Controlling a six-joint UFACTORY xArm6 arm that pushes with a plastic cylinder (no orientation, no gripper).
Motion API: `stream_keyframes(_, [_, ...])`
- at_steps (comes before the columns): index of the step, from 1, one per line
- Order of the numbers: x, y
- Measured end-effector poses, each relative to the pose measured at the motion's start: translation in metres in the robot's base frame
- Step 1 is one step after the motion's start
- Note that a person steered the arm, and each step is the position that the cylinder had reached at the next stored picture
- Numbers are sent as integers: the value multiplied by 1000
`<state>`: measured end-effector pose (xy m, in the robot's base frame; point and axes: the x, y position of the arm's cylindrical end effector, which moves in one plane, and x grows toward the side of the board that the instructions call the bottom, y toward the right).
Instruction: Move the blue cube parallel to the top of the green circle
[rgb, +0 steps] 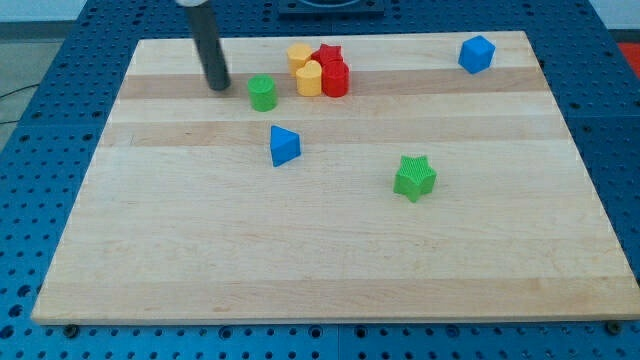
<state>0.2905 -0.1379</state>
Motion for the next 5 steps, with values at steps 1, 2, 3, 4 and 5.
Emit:
stream_keyframes(1, [11,31])
stream_keyframes(2, [69,65])
stream_keyframes(3, [104,97])
stream_keyframes(4, [96,93])
stream_keyframes(5, [138,113])
